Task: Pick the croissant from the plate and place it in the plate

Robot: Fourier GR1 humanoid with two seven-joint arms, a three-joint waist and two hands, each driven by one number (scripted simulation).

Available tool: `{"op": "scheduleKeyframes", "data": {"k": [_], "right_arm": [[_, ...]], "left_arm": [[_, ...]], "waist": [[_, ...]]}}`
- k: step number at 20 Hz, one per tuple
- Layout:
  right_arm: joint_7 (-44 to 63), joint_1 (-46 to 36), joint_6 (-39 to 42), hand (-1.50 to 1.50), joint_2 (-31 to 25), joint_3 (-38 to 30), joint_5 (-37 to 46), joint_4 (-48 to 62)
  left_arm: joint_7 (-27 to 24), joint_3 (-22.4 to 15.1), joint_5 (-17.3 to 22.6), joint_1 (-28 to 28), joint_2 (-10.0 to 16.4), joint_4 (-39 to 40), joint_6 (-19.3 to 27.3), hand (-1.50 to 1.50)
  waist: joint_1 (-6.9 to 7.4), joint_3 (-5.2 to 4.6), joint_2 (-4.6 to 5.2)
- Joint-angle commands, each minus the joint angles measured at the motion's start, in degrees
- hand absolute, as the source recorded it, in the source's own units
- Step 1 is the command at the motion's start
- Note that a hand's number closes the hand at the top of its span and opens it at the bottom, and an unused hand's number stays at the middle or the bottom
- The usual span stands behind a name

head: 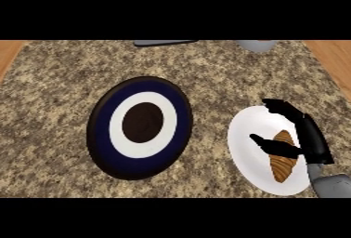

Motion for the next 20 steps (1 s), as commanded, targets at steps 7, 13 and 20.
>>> {"op": "scheduleKeyframes", "data": {"k": [7,13,20], "right_arm": [[0.69,-3.3,-8.06,-1.5,0.51,-0.42,7.25,-0.55],[8.78,-2.13,-5.65,-1.5,-4.68,1.94,12.76,3.26],[19.42,-1.63,2.4,-1.5,-8.78,7.61,17.12,7.52]], "left_arm": [[-10.49,5.99,3.43,-13.8,-3.56,-11.4,-0.92,0.0],[-12.74,6.87,3.2,-10.79,-3.7,-10.29,-1.75,0.0],[-15.31,9.11,3.97,-8.98,-3.52,-10.33,-2.7,0.0]], "waist": [[-5.96,-1.91,-0.68],[-7.25,-2.67,-0.46],[-6.38,-2.66,0.58]]}}
